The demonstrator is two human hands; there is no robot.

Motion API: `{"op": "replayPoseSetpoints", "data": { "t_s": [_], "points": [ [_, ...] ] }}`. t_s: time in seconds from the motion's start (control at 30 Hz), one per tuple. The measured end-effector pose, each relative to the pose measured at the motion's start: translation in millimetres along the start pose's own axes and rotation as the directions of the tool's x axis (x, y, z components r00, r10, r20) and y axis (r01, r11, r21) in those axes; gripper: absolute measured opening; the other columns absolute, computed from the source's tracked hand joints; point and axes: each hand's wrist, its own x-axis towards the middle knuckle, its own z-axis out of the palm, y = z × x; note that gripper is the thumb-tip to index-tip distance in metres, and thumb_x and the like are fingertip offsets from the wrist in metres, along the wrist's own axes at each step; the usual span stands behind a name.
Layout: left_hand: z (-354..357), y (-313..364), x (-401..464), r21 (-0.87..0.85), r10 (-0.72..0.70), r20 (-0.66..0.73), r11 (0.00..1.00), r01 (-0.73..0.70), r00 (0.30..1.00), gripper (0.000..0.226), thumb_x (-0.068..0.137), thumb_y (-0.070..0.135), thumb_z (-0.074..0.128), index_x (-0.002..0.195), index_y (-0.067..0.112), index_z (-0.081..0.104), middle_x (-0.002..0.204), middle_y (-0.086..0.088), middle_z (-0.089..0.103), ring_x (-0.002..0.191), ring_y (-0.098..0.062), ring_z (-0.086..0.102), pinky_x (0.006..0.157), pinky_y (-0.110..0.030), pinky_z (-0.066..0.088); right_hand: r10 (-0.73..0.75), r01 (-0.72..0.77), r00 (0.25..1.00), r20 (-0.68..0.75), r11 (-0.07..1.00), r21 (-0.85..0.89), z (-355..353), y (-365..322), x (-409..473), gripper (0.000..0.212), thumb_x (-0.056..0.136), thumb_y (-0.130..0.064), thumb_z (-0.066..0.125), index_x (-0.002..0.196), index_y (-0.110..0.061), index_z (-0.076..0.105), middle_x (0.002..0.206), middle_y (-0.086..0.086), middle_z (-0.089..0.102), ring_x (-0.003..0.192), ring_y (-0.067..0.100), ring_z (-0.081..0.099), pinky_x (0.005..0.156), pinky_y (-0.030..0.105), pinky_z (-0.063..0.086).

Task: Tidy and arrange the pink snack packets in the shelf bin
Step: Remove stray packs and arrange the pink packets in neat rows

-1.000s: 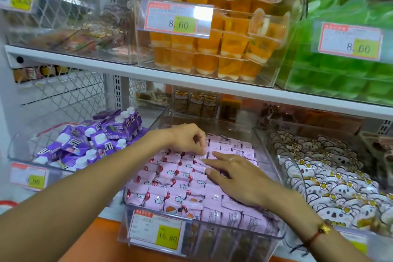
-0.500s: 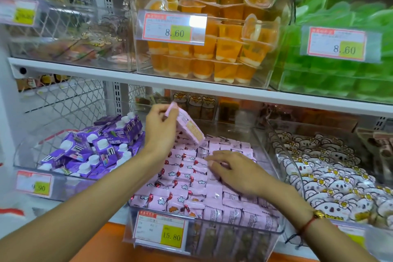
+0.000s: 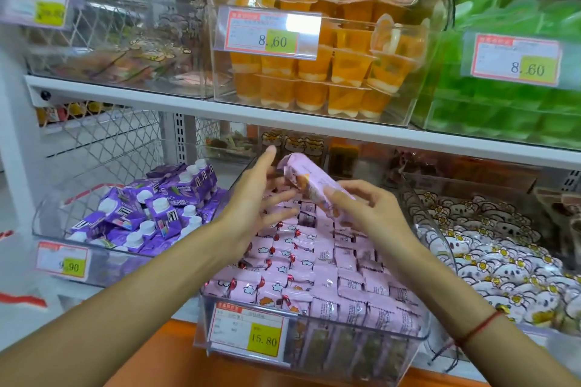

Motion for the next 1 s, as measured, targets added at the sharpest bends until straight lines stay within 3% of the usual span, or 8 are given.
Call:
{"op": "replayPoseSetpoints", "data": {
  "t_s": [0.07,0.17,0.4,0.5,0.6,0.77,0.83,1.0],
  "points": [
    [-2,2,1,0.099,0.022,0.098,0.995,-0.032,0.995,0.025,0.092,0.047,0.051,0.106,0.027,0.058,0.099,0.002,0.069,0.087,-0.007,0.069,0.068,-0.025,0.058,0.226,-0.237,0.971,0.08,0.956,0.174,-3,0,3,0.022,0.082,-0.032,0.069,0.097,-0.017,0.073,0.093,0.005,0.073,0.077,0.01,0.064,0.066,0.02,0.05],
    [-4,-2,3,0.181,0.06,0.184,0.979,-0.094,0.981,0.031,0.091,0.027,0.061,0.122,0.024,0.058,0.109,-0.003,0.069,0.097,-0.009,0.069,0.078,-0.026,0.057,0.334,-0.37,0.928,0.167,0.885,0.282,-4,0,3,0.022,0.074,-0.036,0.072,0.083,-0.016,0.078,0.086,0.005,0.074,0.074,0.015,0.063,0.059,0.019,0.052],
    [-6,-11,4,0.068,0.087,0.039,0.994,-0.09,0.995,0.037,0.086,0.018,0.067,0.12,0.013,0.055,0.109,-0.006,0.068,0.087,-0.012,0.071,0.066,-0.018,0.057,0.287,-0.351,0.936,0.202,0.749,0.561,-6,0,5,0.046,0.081,-0.045,0.061,0.111,-0.011,0.062,0.101,0.007,0.074,0.087,0.016,0.072,0.063,0.019,0.056],
    [-4,-19,7,0.295,0.128,0.051,0.946,-0.137,0.991,0.037,0.085,0.027,0.068,0.117,0.014,0.053,0.112,-0.001,0.066,0.095,-0.01,0.068,0.078,-0.02,0.056,0.242,-0.216,0.97,0.02,0.822,0.527,-1,2,7,0.031,0.084,-0.025,0.067,0.107,-0.005,0.063,0.09,0.005,0.074,0.082,0.013,0.071,0.063,0.015,0.054],
    [-13,-22,12,0.665,0.212,0.223,0.68,-0.308,0.951,0.04,0.088,0.028,0.065,0.122,0.017,0.049,0.123,0.002,0.058,0.106,-0.006,0.056,0.078,-0.006,0.045,0.262,-0.156,0.94,-0.22,0.9,0.407,-3,14,14,0.035,0.088,-0.02,0.065,0.117,-0.003,0.056,0.091,0.008,0.073,0.079,0.015,0.069,0.069,0.022,0.057],
    [-30,-32,13,0.907,0.128,0.42,-0.059,-0.416,0.898,0.041,0.097,0.037,0.048,0.135,0.024,0.045,0.138,0.002,0.05,0.126,-0.02,0.044,0.093,-0.029,0.038,0.145,-0.144,0.91,-0.388,0.989,0.032,-3,26,31,0.041,0.085,-0.027,0.069,0.114,-0.013,0.043,0.106,0.012,0.065,0.096,0.03,0.064,0.087,0.046,0.052],
    [-29,-35,14,0.902,0.094,0.421,-0.148,-0.406,0.902,0.036,0.098,0.038,0.043,0.131,0.024,0.05,0.13,-0.002,0.056,0.12,-0.025,0.049,0.089,-0.034,0.042,0.053,-0.127,0.939,-0.34,0.972,-0.199,4,25,34,0.037,0.085,-0.028,0.069,0.107,-0.011,0.045,0.101,0.01,0.064,0.086,0.025,0.061,0.073,0.034,0.048],
    [-29,-35,19,0.907,0.1,0.415,-0.118,-0.404,0.904,0.037,0.098,0.036,0.045,0.132,0.025,0.051,0.127,-0.001,0.06,0.115,-0.023,0.053,0.078,-0.027,0.038,-0.057,0.076,0.997,0.05,0.754,-0.653,3,2,46,0.032,0.083,-0.029,0.072,0.097,-0.016,0.046,0.075,-0.002,0.059,0.062,0.013,0.054,0.049,0.024,0.034]
  ]
}}
